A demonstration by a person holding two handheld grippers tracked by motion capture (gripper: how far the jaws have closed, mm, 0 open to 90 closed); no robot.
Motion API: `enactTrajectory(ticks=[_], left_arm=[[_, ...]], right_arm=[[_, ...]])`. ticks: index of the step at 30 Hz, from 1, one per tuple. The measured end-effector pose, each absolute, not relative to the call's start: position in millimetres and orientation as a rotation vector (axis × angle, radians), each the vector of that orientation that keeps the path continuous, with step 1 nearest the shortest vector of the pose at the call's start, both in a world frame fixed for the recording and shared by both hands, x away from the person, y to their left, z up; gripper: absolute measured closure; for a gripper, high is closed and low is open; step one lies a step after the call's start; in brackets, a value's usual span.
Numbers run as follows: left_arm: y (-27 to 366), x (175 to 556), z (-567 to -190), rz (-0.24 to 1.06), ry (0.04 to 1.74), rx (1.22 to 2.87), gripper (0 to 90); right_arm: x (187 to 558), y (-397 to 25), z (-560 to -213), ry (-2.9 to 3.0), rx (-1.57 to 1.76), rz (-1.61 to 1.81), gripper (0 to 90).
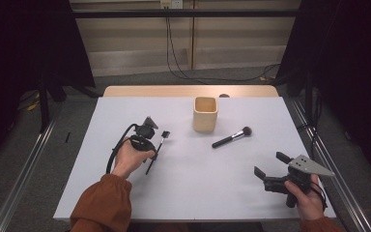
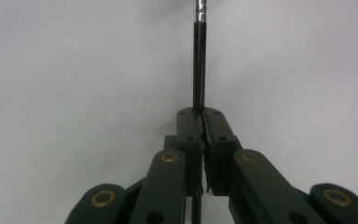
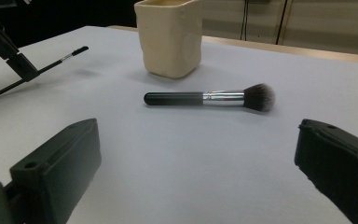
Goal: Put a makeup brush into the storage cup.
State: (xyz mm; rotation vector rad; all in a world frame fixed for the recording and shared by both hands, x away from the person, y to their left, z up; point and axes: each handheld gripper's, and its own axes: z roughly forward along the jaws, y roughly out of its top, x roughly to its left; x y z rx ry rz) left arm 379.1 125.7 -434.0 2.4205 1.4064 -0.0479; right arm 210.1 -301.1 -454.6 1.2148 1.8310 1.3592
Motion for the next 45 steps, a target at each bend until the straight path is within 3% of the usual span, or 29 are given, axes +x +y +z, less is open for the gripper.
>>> enactTrajectory(ticks=[5,10,33,36,45], left_arm=[[134,373,-433,-0.001,1.389,2.31,86.4],[137,366,-428,0.014,1.23,2.303,86.3],[156,330,-424,0.179,1.082,1.995,86.2],[158,326,-423,0.198,1.064,1.986,86.2],[169,310,-415,0.241,0.994,1.909,86.2]], right_arm=[[210,-301,-454,1.837,1.233,1.377,0.0],[210,-300,-455,1.847,1.213,1.368,0.0],[206,-291,-451,1.906,1.152,1.422,0.5],[207,-290,-451,1.915,1.154,1.428,5.0],[209,-282,-449,1.9,1.14,1.45,2.5]])
